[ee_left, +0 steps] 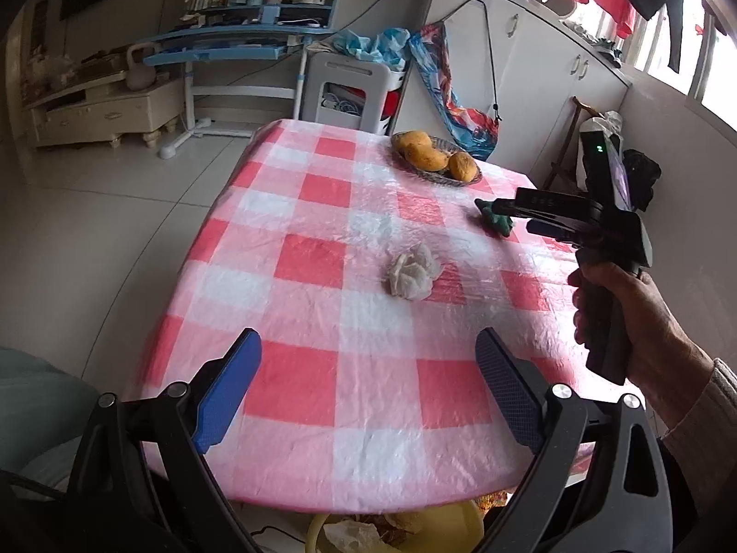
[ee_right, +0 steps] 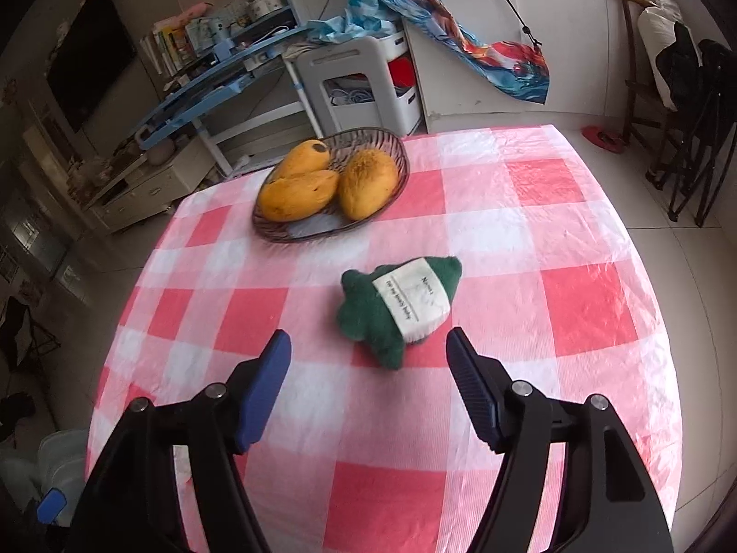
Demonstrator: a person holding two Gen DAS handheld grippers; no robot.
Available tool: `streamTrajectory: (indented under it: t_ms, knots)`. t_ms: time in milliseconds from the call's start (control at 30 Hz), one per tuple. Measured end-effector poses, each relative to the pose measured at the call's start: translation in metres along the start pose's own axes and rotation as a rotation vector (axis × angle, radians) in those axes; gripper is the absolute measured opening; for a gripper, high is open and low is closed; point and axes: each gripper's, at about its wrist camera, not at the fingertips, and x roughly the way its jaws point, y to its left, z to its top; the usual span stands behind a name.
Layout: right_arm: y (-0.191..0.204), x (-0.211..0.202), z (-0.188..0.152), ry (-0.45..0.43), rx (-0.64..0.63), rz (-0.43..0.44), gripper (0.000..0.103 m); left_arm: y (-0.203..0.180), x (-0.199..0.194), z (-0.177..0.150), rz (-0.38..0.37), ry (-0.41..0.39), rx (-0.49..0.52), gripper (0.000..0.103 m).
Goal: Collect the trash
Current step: 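Move both tools to the green plush toy and the small tissue, then grasp the green plush toy with the right tool while the left tool grasps the small tissue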
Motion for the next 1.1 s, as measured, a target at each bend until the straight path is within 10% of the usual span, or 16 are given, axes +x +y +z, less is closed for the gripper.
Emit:
streamTrajectory:
  t_ms: [267,433,533,667,1100]
  knots:
    - [-0.007,0.025,0.013,-0.002,0.004,0.014,0.066,-0.046,0.078,0.044,-0.017,0.030,0.129,0.088]
    - [-0.012,0.027,0.014,-0.004,-0.023,0.041,0.047,-0.054,0.115,0.044,-0.007,0.106,0.172,0.066]
    - [-0.013,0.027,0.014,-0.002,-0.029,0.065,0.038,-0.053,0.133,0.040,-0.009,0.169,0.175,0.033]
    - [-0.014,0.018,0.013,-0.004,-0.029,0.103,0.033,-0.054,0.125,0.035,-0.032,0.162,0.202,0.019]
    - [0.039,-0.102,-0.069,-0.063,-0.085,0.333,0.033,-0.008,0.015,0.009,-0.117,0.004,0.034,0.018]
